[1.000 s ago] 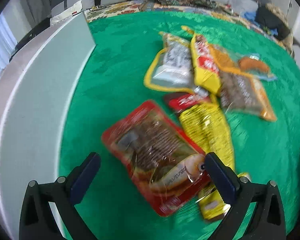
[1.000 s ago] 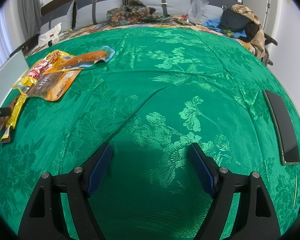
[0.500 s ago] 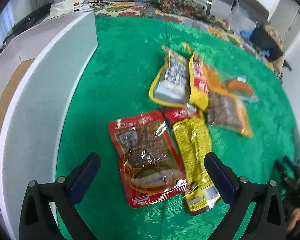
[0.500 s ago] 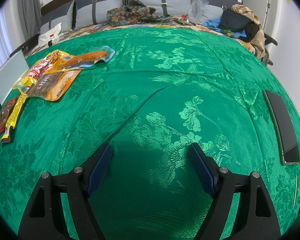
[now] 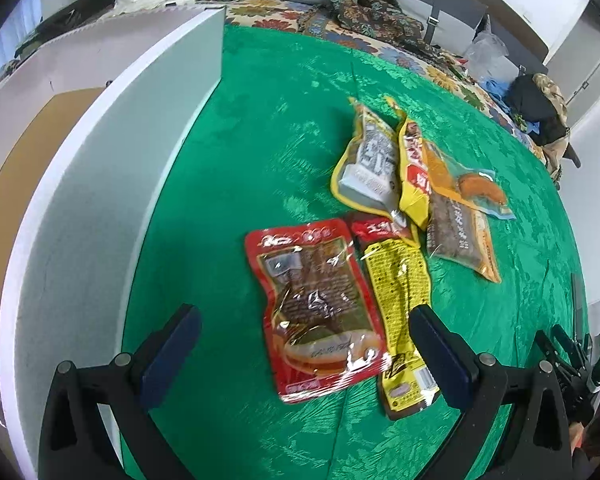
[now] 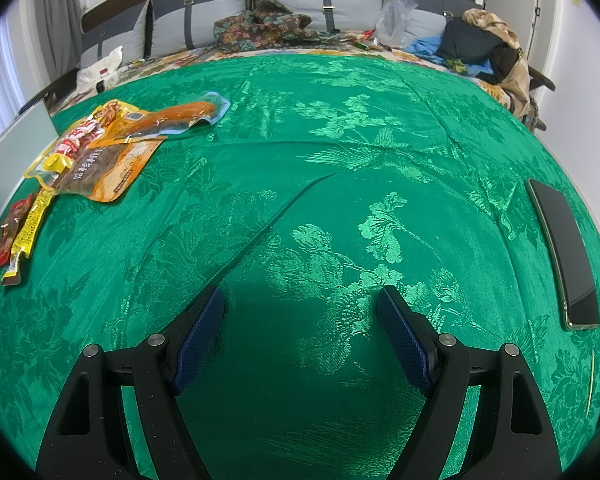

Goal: Organize snacks
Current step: 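Close the left tool on the red fish snack pack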

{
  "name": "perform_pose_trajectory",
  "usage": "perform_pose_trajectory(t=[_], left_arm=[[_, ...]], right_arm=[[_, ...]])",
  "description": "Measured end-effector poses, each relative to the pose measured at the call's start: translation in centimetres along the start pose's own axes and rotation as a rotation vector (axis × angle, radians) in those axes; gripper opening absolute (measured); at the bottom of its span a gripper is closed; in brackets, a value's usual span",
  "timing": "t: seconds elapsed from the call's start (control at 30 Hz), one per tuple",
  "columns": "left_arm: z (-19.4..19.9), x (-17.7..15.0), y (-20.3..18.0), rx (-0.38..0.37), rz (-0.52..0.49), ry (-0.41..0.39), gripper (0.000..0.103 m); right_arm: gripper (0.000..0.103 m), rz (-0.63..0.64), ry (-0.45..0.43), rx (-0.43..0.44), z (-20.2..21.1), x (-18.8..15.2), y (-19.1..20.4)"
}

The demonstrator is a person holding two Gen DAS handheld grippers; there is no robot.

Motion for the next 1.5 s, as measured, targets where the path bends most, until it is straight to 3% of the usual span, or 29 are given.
perform_pose_trajectory(t=[0.13, 0.37, 0.5, 0.6, 0.77, 0.93, 1.0, 1.1, 1.5], left_arm=[[0.2, -0.1, 0.4, -0.001, 0.009, -0.003, 0.102], [0.5, 0.7, 0.3, -0.121, 0.102, -0.002, 0.102], [-1.1, 0.5, -0.7, -0.125, 0.099, 0.038, 0.102], [-2.5, 0.4, -1.2, -0.040, 0.044, 0.034, 0.102], [-4.6, 0.0, -0.5, 0.006, 0.076, 0.048, 0.102], [-5.4, -0.1, -0.3, 0.132, -0.042, 0.060, 0.103], [-5.5, 0.0, -0.1, 0.134, -0.038, 0.052, 0.103], [-5.8, -0.1, 0.6, 0.215, -0.078, 0.077, 0.103], [-5.0, -1.3, 1.4, 0.169, -0.174, 0.077, 0.103]], right_arm=[[0.083, 0.000, 0.000, 0.000, 0.0, 0.0, 0.0], [0.083, 0.000, 0.000, 0.000, 0.0, 0.0, 0.0], [0.083, 0.000, 0.000, 0.000, 0.0, 0.0, 0.0], [0.083, 0.000, 0.000, 0.000, 0.0, 0.0, 0.0], [0.083, 0.000, 0.000, 0.000, 0.0, 0.0, 0.0], [0.083, 0.000, 0.000, 0.001, 0.0, 0.0, 0.0], [0.083, 0.000, 0.000, 0.000, 0.0, 0.0, 0.0], [0.083, 0.000, 0.000, 0.000, 0.0, 0.0, 0.0], [0.083, 0.000, 0.000, 0.000, 0.0, 0.0, 0.0]])
Point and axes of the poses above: each gripper's, at about its wrist camera, not at the fingertips, and z roughly against the way its jaws point, y to its left, x to its top, the point moved 9 cm from there along -z, roughly the way its jaws point, and after that the axes turned 14 degrees about -x, right-handed, at the moved point
